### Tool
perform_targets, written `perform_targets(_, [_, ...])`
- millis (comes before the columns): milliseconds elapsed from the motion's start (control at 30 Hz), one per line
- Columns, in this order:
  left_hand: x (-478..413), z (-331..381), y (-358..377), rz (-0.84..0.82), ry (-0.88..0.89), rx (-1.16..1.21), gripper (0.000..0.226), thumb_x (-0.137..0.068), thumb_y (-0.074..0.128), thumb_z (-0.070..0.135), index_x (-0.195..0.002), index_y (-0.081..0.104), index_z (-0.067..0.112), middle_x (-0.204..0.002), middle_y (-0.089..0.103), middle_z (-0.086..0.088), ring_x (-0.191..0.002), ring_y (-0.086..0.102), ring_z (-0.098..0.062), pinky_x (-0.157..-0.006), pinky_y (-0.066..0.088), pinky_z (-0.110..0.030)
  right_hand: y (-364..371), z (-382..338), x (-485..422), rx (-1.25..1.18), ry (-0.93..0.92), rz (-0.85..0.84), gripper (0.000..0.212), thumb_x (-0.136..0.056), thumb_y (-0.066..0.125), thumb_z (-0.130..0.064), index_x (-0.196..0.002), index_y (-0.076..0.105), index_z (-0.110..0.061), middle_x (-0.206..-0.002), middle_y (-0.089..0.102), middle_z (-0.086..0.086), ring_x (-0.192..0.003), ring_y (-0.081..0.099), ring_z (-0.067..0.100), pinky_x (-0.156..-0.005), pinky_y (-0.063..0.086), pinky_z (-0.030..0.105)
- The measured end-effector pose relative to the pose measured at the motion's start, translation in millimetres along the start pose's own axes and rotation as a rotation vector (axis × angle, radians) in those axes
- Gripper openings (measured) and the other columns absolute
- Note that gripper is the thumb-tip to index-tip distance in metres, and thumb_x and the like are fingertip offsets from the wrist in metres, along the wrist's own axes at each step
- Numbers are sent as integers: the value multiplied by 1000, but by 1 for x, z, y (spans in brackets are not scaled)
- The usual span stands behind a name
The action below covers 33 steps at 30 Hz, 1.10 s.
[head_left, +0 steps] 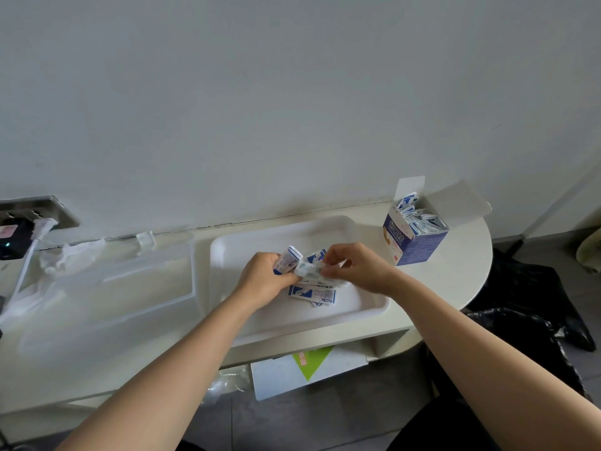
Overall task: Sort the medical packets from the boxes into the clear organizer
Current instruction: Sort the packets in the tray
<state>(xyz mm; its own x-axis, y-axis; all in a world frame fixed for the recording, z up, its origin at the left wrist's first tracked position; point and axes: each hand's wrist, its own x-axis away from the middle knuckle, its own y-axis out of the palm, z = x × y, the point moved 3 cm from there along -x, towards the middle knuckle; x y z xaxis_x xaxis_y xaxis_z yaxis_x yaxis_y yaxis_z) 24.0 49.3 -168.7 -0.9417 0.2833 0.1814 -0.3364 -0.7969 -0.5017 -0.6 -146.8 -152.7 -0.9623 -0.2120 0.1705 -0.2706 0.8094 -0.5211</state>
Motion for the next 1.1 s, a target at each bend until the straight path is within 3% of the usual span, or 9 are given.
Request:
perform_targets(100, [0,4,1,15,21,23,19,-77,77,22,-72,60,14,-63,59,6,-58,51,-14,-59,39,-29,-7,2,-1,4,-25,194,14,-85,69,-15,-77,61,-22,-72,66,-2,-64,59,11,-64,48,29])
perform_targets(200, [0,6,4,39,66,-162,14,-79,73,25,-87,62,23,-83,68,8,-75,63,-15,-68,48,-31,-27,9,1,78,24,554,5,-87,66,-20,-88,61,-20,-73,65,-5,-65,58,12,-63,48,29])
perform_targets(267, [1,7,7,51,72,-317,15,-78,71,26,-87,60,22,-82,67,6,-78,63,-21,-66,47,-31,-32,13,2,106,87,640,10,-87,63,-19,-96,60,-18,-78,66,-2,-71,61,18,-66,51,35])
perform_targets(433, [4,16,15,65,107,-597,25,-77,71,32,-100,62,27,-93,69,1,-87,63,-28,-66,45,-30,-17,18,-3,401,134,502,34,-83,62,-12,-115,55,-13,-97,67,6,-91,61,26,-77,49,37])
perform_targets(533, [3,19,14,92,126,-647,29,-76,72,33,-102,62,26,-95,69,0,-88,63,-28,-66,44,-29,-13,10,-3,571,-27,501,38,-83,67,-16,-119,56,-13,-117,57,9,-107,52,27,-88,43,37])
perform_targets(667, [4,16,5,88,102,-609,27,-74,75,33,-91,58,23,-86,64,2,-83,60,-27,-63,42,-29,3,-2,0,487,-204,275,29,-82,71,-25,-108,61,-17,-110,55,0,-93,55,13,-79,45,25])
perform_targets(900, [3,5,-3,75,89,-564,27,-74,65,18,-63,40,19,-59,44,4,-66,43,-26,-55,31,-30,26,6,8,608,-24,80,63,-68,75,-55,-116,48,-24,-112,50,-4,-95,52,16,-80,46,30])
perform_targets(1000, [2,2,-7,59,121,-514,10,-77,62,19,-71,56,15,-60,49,1,-65,47,-27,-56,35,-30,28,2,8,658,15,61,53,-70,74,-56,-106,55,-22,-106,50,-3,-88,48,15,-75,42,28])
perform_targets(1100, [4,4,-9,-30,180,-474,8,-78,66,19,-76,64,27,-67,55,4,-68,55,-21,-63,43,-29,31,-3,3,599,84,10,43,-70,78,-46,-100,63,-20,-100,44,-4,-86,44,14,-74,38,27])
